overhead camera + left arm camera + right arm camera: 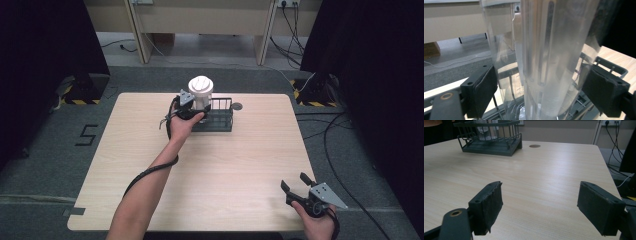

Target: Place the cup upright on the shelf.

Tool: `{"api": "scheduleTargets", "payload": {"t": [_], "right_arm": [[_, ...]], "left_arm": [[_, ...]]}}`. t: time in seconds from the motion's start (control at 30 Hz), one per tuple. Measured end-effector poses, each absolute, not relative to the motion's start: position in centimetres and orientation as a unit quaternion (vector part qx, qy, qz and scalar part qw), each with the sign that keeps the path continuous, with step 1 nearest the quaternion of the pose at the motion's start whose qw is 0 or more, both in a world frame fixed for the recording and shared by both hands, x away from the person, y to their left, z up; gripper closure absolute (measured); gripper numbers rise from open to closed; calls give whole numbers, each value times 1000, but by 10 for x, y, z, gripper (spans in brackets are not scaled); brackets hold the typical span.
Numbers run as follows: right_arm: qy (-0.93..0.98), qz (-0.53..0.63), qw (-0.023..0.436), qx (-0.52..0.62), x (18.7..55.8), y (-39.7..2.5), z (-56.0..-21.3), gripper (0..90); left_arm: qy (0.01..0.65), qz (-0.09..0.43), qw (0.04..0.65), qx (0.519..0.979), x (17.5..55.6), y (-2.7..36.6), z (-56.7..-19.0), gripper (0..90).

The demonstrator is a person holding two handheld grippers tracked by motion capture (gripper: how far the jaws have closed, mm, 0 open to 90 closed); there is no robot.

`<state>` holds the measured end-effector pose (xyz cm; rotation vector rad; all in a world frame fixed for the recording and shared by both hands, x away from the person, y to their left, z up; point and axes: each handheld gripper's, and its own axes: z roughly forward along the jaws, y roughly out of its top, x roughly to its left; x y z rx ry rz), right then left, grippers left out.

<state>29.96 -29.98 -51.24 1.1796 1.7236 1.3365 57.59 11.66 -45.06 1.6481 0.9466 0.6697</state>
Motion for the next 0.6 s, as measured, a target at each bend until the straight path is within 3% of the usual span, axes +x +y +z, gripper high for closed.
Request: {"api": "scheduleTargets", "payload": {"t": [0.6], "right_arm": [[658, 508, 325, 450, 300, -299, -512, 208]], "left_arm": [[387, 291, 537, 691, 555, 128, -444, 147]]}}
